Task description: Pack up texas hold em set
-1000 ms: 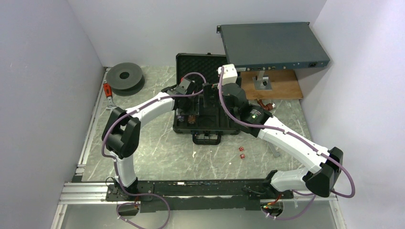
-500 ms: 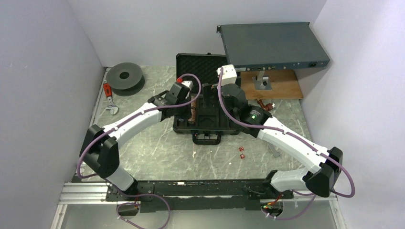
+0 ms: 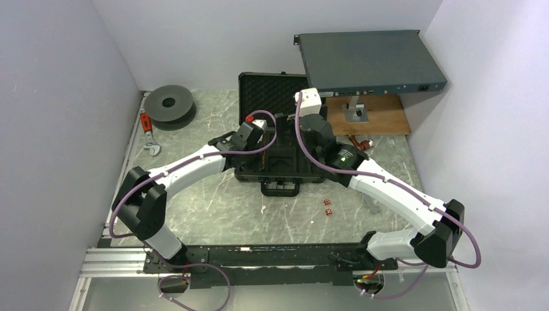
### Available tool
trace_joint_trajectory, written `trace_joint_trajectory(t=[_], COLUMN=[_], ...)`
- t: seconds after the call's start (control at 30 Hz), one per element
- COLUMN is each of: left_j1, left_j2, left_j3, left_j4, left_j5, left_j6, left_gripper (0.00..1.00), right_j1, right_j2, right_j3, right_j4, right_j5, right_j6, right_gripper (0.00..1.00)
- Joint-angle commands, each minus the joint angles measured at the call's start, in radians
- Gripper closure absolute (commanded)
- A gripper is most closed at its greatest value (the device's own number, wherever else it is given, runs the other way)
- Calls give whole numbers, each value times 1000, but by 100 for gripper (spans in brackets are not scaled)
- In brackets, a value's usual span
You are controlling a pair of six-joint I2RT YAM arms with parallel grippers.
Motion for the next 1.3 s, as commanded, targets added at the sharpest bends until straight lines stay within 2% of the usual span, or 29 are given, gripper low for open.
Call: trace_joint_trajectory(t=[0.0,0.63,0.83,1.27], left_j1=[-9,-8,-7,36], left_j2=[35,140,158,240], left_j3=[14,56,57,177], left_j4=[32,8,53,84], left_j5=[-25,-142,-177,-195], left_j6=[-17,-34,-22,8], left_gripper=[97,100,100,100], right_j1=[6,12,13,16], right_j2=[-21,-14,-13,-14], right_j3=[-1,-8,-10,-16], right_j4=[47,57,61,70], right_j5=[10,16,16,17], right_j6=[-16,-28,-33,-42], right_gripper=[0,0,0,0])
